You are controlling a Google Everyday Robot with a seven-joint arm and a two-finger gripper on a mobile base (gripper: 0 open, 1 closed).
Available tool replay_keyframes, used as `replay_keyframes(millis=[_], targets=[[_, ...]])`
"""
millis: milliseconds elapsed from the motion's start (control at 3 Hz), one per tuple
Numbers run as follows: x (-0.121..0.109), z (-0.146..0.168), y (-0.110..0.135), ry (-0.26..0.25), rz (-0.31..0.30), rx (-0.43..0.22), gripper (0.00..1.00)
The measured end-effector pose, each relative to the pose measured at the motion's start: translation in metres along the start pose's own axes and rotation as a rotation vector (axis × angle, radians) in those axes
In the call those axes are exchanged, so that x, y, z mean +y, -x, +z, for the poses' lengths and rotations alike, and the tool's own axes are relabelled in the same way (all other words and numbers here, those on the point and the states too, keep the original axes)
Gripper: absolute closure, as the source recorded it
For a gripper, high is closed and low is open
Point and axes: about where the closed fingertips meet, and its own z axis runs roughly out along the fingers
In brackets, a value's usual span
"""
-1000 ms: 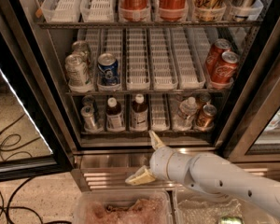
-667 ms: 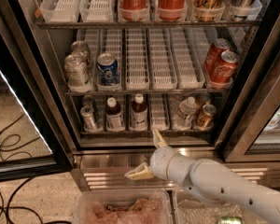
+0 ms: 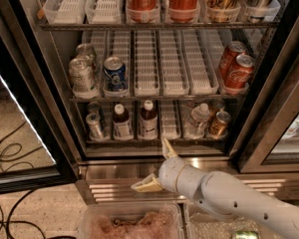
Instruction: Pick blue plastic bottle from bottom shelf of fridge
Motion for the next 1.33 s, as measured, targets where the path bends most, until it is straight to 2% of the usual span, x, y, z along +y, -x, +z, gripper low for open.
replay_keyframes(millis=[333, 667, 1000, 1333], targets=[[-0.009, 0.013, -0.004, -0.033, -0.005, -0.021, 0.0], [-0.028, 0.029, -0.004, -0.1, -0.014, -0.061, 0.0], [-0.039, 0.036, -0.002, -0.124, -0.023, -0.075, 0.0], [-0.07, 0.056, 0.012, -0.15, -0.084, -0.081, 0.0]])
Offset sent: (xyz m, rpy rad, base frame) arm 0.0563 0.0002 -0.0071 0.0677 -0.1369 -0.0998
